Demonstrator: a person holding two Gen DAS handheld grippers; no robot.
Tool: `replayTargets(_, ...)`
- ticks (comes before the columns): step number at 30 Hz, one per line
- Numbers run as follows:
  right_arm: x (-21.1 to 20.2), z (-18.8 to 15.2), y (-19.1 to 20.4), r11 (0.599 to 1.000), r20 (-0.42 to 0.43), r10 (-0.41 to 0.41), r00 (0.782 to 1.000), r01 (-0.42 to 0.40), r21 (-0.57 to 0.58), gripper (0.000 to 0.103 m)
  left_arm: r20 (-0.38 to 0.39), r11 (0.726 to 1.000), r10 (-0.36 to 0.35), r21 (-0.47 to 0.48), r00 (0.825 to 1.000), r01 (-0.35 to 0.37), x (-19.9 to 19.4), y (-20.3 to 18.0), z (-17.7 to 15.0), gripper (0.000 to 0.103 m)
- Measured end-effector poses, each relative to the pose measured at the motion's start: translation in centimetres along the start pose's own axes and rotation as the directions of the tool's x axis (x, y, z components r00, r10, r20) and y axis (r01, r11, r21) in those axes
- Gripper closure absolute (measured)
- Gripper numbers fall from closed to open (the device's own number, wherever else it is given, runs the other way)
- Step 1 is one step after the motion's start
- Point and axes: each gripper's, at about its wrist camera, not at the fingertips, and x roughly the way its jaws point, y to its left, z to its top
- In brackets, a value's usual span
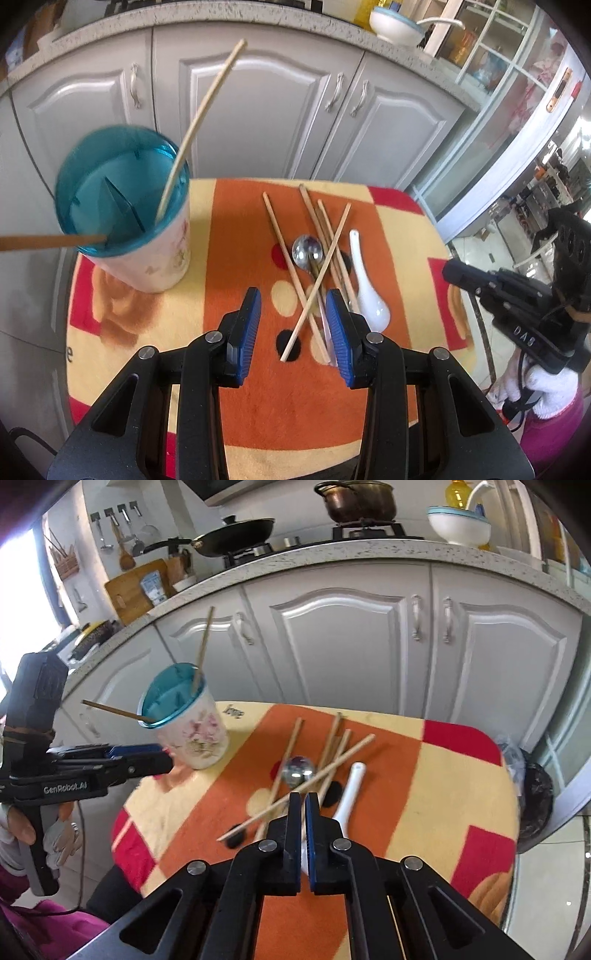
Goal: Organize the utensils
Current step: 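Grasp another chopstick with the left tool while the right tool reaches the white ceramic spoon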
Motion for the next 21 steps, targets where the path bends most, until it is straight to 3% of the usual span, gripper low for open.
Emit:
replayTargets(4,1.0,-0.4,-1.2,0.999,-0.042,-0.005,0.999,0.007,0.035,0.099,-0.029,1.0,-0.009,0.022,1.0,0.009,1.8,-0.5,0.0,0.068)
replayTargets(8,2.6,-0.6,-2.5,0.996,-0.094,0.006,0.996,0.003,0.089,0.074,-0.073,0.998,-0.037,0.055,0.997,0.041,3.7,-1.6,0.8,0.068)
replayTargets(16,6.3,0.0,-5.5,0.98,-0.163,0.039,0.986,-0.005,0.201,0.075,-0.103,0.99,-0.045,0.127,0.994,0.058,8.2,-4.0,5.1,0.068)
replayTargets(21,6.9,-0.2,-6.9,0.968,-0.173,0.038,0.984,0.007,0.25,0.074,-0.17,0.982,-0.056,0.17,0.984,0.085,12.4,-5.7,7.6,0.068)
